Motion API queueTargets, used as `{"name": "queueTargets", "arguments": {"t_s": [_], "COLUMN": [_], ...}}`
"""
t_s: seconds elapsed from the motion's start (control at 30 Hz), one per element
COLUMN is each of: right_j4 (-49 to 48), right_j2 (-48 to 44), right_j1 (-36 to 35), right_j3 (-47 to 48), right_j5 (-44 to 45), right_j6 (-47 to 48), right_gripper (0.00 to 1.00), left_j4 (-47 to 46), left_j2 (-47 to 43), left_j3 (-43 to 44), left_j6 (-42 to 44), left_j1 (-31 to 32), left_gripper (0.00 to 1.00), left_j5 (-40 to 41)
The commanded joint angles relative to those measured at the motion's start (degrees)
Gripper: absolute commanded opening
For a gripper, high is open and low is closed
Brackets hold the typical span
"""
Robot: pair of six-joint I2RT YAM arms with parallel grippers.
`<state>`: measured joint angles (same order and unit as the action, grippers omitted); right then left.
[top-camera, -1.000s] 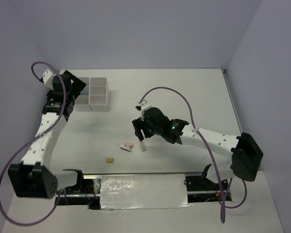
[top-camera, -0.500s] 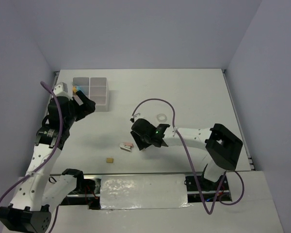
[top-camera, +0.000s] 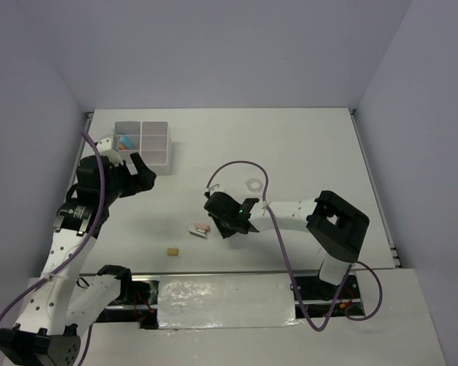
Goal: Sort the stationery into containers
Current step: Pick up the stationery from the center of the board.
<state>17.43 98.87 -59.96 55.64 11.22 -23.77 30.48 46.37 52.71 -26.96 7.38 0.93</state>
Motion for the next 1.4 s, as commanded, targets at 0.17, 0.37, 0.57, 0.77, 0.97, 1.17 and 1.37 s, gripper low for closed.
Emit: {"name": "queueTargets", "arguments": {"t_s": [0.17, 0.37, 0.57, 0.77, 0.97, 1.17, 1.37], "right_j4": [-10.9, -17.2, -19.7, -19.3, -18.3, -18.2, -18.9], "right_j2": [-13.1, -24.3, -27.0, -27.7, -26.2, -25.7, -27.1], "right_j1": [-0.5, -0.5, -0.5, -1.3, -2.1, -2.4, -1.5], "right_j3": [-4.1, -4.1, -1.1, 0.1, 2.1, 3.2, -0.6], "right_j5": [-1.5, -4.8, -4.5, -0.2, -0.2, 0.1, 3.9], "right_j6": [3.6, 5.8, 6.0, 6.4, 7.6, 8.1, 6.5], "right_gripper": [0.11, 0.13, 0.14, 0.14, 0.14, 0.15, 1.0], "left_j4": [-14.0, -39.5, -45.1, -43.8, -44.0, -44.4, -33.7], "left_j2": [-1.0, 2.1, 6.7, 7.6, 9.6, 11.5, 11.7], "left_j3": [-5.7, -14.3, -14.1, -14.6, -15.1, -14.2, -8.1], "left_j6": [-9.6, -26.9, -31.6, -31.6, -31.4, -31.0, -22.2], "left_j1": [0.2, 3.0, 9.9, 12.7, 13.6, 14.6, 14.8], "left_gripper": [0.99, 0.98, 0.92, 0.74, 0.5, 0.19, 0.0], "left_j5": [-21.3, -40.0, -38.2, -34.8, -34.2, -34.3, -16.7]}}
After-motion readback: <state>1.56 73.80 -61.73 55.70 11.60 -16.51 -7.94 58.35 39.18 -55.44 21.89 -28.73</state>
